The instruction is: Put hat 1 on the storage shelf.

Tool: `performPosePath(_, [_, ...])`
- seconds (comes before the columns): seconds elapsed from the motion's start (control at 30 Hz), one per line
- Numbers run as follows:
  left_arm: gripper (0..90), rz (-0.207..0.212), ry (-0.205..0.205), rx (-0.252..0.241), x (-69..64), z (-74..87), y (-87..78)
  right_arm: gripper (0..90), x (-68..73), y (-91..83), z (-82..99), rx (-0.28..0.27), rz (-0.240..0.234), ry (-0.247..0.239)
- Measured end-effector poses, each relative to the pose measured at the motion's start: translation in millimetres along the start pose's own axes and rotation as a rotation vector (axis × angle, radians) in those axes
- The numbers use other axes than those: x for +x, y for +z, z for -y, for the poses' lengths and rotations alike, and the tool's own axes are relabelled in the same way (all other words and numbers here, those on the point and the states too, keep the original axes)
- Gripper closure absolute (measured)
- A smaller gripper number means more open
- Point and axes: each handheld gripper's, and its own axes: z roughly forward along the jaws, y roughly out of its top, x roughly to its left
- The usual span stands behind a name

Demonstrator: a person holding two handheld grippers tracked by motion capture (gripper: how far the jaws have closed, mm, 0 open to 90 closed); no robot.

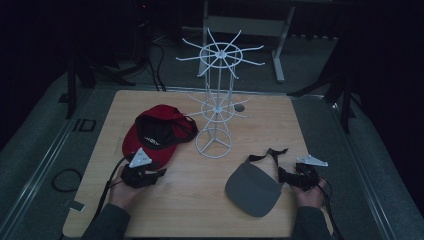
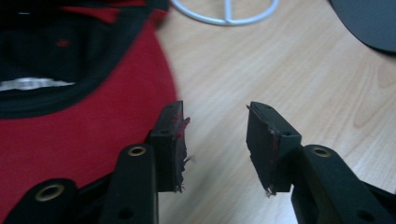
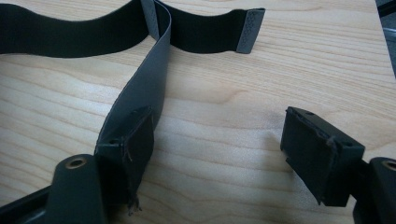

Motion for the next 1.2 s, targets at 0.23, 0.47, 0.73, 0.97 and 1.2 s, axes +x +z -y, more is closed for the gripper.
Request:
performPosePath(0.23, [60.9, -0.068, -0.062, -0.028, 31.4, -5.2, -23.1, 25.7, 0.0, 0.0, 0.0, 0.0, 0.0, 0.0])
performPosePath(0.47, [56.4, -0.157, -0.119, -0.02, 67.3, -7.5, -37.3, 25.6, 0.0, 0.0, 0.0, 0.0, 0.0, 0.0])
performPosePath(0.73, [52.5, -0.2, -0.194, -0.002, 98.3, -2.3, -42.6, 25.7, 0.0, 0.0, 0.0, 0.0, 0.0, 0.0])
performPosePath(0.97, [57.0, -0.158, -0.227, 0.049, 107.8, 3.7, -34.0, 25.7, 0.0, 0.0, 0.0, 0.0, 0.0, 0.0])
performPosePath(1.2, [68.3, -0.143, -0.225, 0.079, 94.4, 1.5, -31.2, 25.7, 0.0, 0.0, 0.0, 0.0, 0.0, 0.0])
